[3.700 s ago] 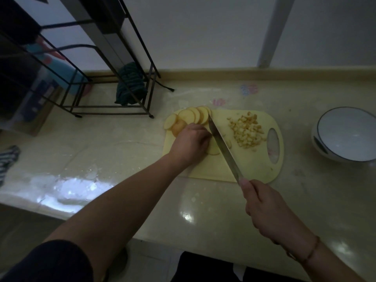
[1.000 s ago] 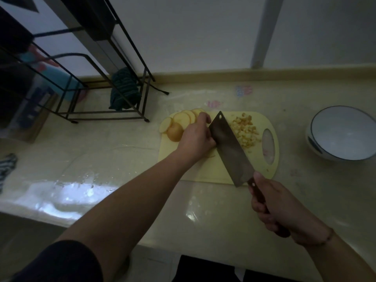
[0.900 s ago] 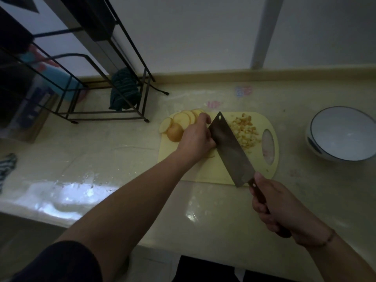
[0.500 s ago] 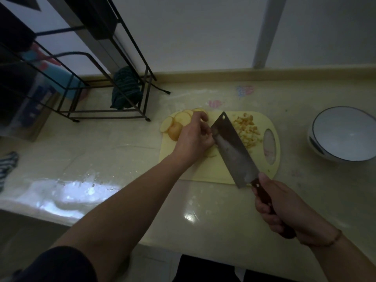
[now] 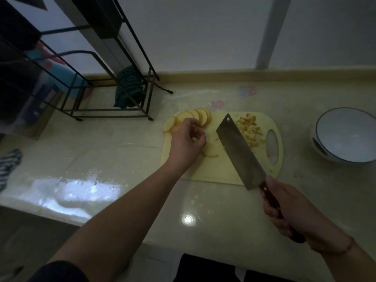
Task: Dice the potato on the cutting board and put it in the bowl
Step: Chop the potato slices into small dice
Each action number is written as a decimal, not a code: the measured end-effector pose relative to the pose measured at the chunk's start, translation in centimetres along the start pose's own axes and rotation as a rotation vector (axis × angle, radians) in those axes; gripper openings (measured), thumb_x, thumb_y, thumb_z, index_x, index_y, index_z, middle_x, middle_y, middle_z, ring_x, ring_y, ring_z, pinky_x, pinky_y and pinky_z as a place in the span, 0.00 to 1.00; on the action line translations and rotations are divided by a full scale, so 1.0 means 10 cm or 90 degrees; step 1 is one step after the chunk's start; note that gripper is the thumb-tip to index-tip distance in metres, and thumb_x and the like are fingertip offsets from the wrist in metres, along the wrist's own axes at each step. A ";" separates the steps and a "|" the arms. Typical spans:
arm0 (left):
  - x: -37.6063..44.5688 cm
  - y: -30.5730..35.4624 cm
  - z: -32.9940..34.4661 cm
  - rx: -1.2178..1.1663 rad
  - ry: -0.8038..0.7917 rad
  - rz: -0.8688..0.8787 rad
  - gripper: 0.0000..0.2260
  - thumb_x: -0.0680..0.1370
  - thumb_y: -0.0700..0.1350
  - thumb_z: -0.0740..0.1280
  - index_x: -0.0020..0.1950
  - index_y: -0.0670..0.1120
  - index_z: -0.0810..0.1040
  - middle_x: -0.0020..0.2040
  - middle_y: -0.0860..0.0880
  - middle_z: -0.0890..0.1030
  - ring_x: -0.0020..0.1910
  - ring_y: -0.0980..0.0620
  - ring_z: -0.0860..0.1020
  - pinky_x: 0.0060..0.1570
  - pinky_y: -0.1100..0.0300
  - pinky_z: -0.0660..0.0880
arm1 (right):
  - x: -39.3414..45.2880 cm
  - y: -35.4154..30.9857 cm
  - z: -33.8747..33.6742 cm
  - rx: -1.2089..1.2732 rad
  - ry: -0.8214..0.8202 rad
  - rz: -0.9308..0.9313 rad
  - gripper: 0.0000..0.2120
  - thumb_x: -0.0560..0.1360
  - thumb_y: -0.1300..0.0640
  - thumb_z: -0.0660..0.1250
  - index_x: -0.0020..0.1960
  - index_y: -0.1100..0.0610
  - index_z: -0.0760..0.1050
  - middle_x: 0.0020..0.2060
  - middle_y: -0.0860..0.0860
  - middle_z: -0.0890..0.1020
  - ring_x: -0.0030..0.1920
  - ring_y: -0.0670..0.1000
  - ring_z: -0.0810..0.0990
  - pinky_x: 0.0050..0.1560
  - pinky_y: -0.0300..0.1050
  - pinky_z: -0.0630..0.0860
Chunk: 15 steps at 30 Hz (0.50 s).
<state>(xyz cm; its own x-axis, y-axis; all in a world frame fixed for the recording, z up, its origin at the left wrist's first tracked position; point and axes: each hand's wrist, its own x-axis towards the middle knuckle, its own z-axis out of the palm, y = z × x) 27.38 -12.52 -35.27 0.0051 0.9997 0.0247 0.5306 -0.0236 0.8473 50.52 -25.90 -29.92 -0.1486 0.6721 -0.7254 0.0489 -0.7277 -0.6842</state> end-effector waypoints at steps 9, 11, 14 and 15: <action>-0.09 -0.11 -0.02 0.084 -0.008 0.056 0.11 0.76 0.36 0.71 0.56 0.46 0.78 0.44 0.54 0.79 0.43 0.65 0.76 0.45 0.73 0.71 | -0.04 0.04 0.09 -0.035 0.044 -0.048 0.22 0.80 0.41 0.53 0.40 0.58 0.66 0.27 0.55 0.66 0.23 0.49 0.60 0.25 0.39 0.58; -0.11 -0.15 -0.07 0.123 -0.019 0.076 0.11 0.76 0.36 0.70 0.57 0.43 0.80 0.44 0.53 0.79 0.42 0.63 0.76 0.45 0.71 0.72 | -0.04 0.06 0.10 -0.037 0.051 -0.055 0.21 0.80 0.41 0.53 0.40 0.57 0.67 0.27 0.55 0.66 0.23 0.49 0.59 0.25 0.39 0.58; -0.12 -0.21 -0.09 0.190 -0.036 0.107 0.09 0.76 0.38 0.71 0.56 0.42 0.81 0.48 0.48 0.82 0.44 0.56 0.78 0.47 0.65 0.74 | -0.02 0.06 0.12 -0.036 0.054 -0.052 0.20 0.80 0.41 0.54 0.40 0.56 0.67 0.26 0.54 0.65 0.23 0.49 0.58 0.26 0.39 0.56; -0.12 -0.22 -0.09 0.198 -0.035 0.109 0.09 0.76 0.39 0.71 0.56 0.42 0.82 0.49 0.47 0.82 0.45 0.54 0.78 0.47 0.64 0.74 | -0.01 0.07 0.14 -0.037 0.054 -0.053 0.20 0.80 0.41 0.54 0.40 0.56 0.67 0.26 0.53 0.65 0.23 0.48 0.58 0.27 0.39 0.56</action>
<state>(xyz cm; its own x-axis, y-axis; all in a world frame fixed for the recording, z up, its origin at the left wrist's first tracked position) 25.46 -13.66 -36.71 0.1573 0.9807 0.1162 0.7511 -0.1952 0.6306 49.21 -26.66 -30.17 -0.0708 0.7404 -0.6684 0.0979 -0.6617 -0.7434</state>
